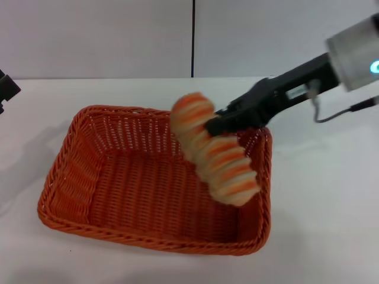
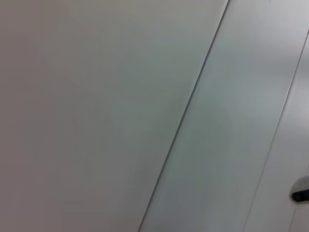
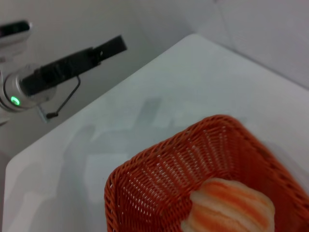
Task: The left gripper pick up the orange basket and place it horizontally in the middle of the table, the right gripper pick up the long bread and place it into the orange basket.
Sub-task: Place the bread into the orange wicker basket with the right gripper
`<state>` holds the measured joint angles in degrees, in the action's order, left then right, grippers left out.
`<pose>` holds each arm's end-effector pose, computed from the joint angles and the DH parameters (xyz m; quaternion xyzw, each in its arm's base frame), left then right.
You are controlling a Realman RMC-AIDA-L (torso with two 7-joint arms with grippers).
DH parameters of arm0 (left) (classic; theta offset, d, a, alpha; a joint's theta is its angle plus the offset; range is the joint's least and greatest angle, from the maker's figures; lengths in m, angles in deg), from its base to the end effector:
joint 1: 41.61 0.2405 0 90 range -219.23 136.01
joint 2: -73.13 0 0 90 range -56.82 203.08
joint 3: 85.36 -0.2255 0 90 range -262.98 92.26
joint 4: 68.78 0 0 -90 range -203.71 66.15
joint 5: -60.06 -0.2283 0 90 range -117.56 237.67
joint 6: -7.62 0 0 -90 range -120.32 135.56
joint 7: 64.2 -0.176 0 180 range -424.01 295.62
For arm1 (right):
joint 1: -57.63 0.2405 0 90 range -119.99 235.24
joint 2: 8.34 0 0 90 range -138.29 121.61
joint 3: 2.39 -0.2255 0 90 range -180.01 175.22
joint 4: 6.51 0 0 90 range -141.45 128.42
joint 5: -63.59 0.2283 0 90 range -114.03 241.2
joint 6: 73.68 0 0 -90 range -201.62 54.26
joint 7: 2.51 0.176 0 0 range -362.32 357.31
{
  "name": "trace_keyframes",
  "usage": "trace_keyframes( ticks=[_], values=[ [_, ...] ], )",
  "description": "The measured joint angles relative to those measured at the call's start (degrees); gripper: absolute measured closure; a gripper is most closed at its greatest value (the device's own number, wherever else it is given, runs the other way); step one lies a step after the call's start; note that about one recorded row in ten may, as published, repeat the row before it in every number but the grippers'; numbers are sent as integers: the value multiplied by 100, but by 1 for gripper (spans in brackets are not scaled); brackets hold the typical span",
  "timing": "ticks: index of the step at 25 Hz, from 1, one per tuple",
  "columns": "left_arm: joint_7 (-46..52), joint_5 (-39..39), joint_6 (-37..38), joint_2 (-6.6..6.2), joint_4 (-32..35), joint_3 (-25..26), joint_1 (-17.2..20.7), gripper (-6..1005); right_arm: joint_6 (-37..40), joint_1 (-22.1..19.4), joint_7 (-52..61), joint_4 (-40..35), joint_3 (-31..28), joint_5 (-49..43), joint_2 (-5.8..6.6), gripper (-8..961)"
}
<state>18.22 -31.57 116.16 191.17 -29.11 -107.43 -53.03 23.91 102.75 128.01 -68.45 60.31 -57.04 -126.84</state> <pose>-0.2905 0.2571 0.1024 -0.7878 -0.2731 -0.4825 0.2683 0.0885 0.3616 -0.0117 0.9589 -0.2763 -0.0582 0.0263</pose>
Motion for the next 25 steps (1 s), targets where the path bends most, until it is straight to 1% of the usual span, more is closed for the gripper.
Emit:
trace_keyframes(
  ticks=[1,2,3,4,6,8,11,16,22,23,24,25],
  values=[
    [0,0,3,0,-1,0,4,244,-193,177,-168,418,103,1,-2,772],
    [0,0,3,0,-1,0,4,244,-193,177,-168,418,103,1,-2,774],
    [-13,0,12,1,-6,1,30,244,-321,338,-334,822,129,1,-3,776],
    [-13,0,12,1,-6,1,30,244,-321,338,-334,822,129,1,-3,778],
    [-34,0,2,8,-10,2,40,244,-413,507,-598,1266,176,2,-10,782],
    [-41,0,-7,8,-11,2,41,244,-507,551,-669,1407,193,6,-21,786],
    [-59,0,-26,9,-19,2,43,244,-655,529,-713,1427,191,73,-34,792],
    [-73,0,-36,16,-22,2,51,244,-650,411,-769,1249,136,235,-36,712],
    [-118,-2,-53,17,-25,2,47,244,-667,187,-837,921,117,591,-20,520],
    [-127,-2,-54,17,-27,1,46,244,-656,53,-846,653,45,658,-16,488],
    [-138,-3,-56,17,-29,2,46,244,-630,-3,-845,531,11,677,-18,323],
    [-144,-4,-58,17,-31,2,47,244,-630,-3,-845,531,11,677,-18,323]
  ],
)
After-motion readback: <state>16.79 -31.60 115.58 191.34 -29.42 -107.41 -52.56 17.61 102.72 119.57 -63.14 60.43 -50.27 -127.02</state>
